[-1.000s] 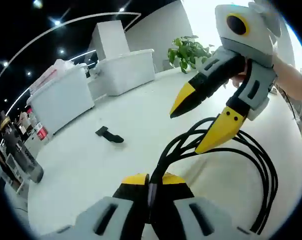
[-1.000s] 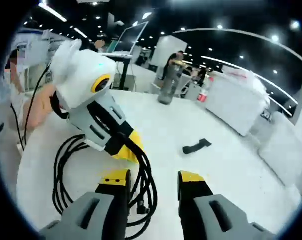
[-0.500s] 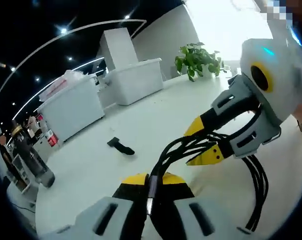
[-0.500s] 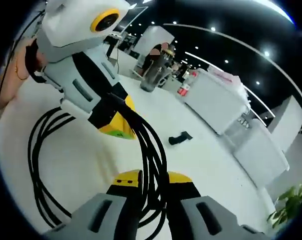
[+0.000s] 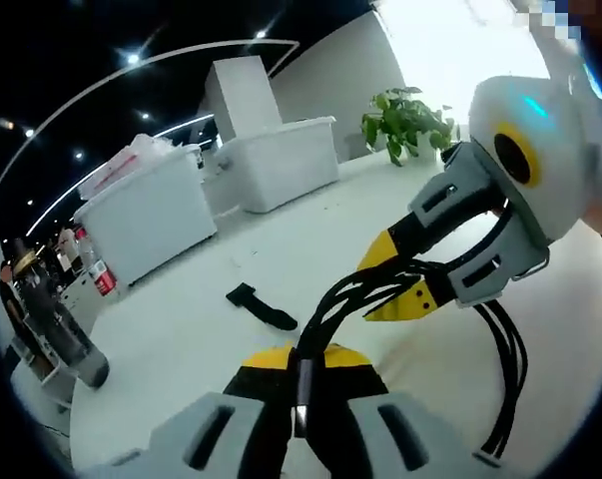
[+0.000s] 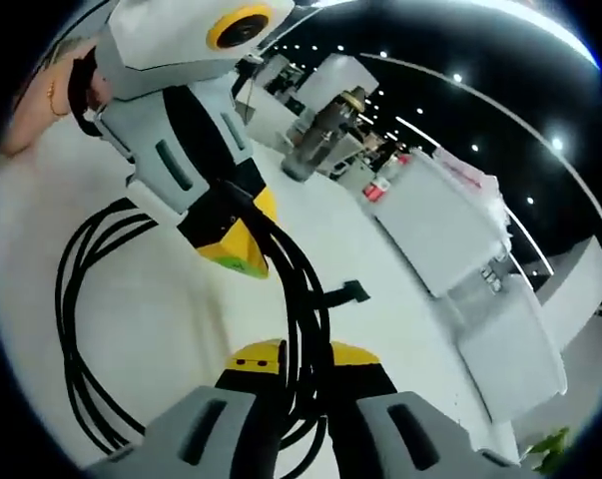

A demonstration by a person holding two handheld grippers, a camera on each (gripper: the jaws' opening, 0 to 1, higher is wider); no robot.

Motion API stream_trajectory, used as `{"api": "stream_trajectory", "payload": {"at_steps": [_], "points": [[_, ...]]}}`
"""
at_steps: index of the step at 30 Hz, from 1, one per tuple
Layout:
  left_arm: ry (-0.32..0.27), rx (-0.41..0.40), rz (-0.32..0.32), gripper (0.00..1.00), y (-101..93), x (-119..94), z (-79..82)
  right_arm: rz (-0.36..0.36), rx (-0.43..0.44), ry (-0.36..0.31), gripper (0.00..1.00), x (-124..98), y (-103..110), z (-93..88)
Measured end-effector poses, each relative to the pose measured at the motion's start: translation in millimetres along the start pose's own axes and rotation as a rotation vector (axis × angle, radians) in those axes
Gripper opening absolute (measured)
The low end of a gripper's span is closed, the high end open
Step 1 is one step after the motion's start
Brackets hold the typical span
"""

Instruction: Coil the Type-C to USB data cable on the desktop and secure it with Velcro straps.

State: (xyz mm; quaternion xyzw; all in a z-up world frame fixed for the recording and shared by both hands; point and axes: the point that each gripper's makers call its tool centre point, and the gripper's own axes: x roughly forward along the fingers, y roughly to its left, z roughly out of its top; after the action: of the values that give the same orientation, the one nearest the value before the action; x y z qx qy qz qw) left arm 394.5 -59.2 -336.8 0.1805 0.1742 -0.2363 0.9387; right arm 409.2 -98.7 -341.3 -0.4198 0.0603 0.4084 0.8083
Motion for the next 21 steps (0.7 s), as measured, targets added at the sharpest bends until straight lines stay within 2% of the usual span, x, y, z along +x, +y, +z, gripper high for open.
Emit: {"api": "stream_trajectory", "payload": {"at_steps": [2, 6, 10, 12, 14, 17, 21], "points": [[0.041, -0.002, 0.004, 0.10, 11.7, 17, -5.2, 0.003, 0.009, 0.006, 0.14, 18, -10, -3.1], [0.080, -0.011, 0.016, 0.10, 31.8, 44, -12.9, 0.017, 0.050, 0.025, 0.13, 49, -21, -14.2], [0.100, -0.032, 0.020, 0.10, 47.0, 61, -23.9, 0.045, 0.084, 0.023, 0.13, 67, -23, -21.7], [0.106, -0.013, 0.031, 0.10, 48.2, 65, -29.3, 0.058, 0.097, 0.006, 0.12, 73, -24, -22.3], [0.099, -0.022, 0.061, 0.11, 54.1, 67, -30.5, 0.067, 0.111, -0.027, 0.12, 77, -27, -18.9], [0.072, -0.059, 0.075, 0.11, 57.3, 71, -30.1, 0.084, 0.160, -0.040, 0.12, 81, -29, -21.9], [0.035, -0.088, 0.070, 0.12, 64.2, 76, -29.6, 0.102, 0.246, -0.088, 0.13, 82, -30, -23.5]]}}
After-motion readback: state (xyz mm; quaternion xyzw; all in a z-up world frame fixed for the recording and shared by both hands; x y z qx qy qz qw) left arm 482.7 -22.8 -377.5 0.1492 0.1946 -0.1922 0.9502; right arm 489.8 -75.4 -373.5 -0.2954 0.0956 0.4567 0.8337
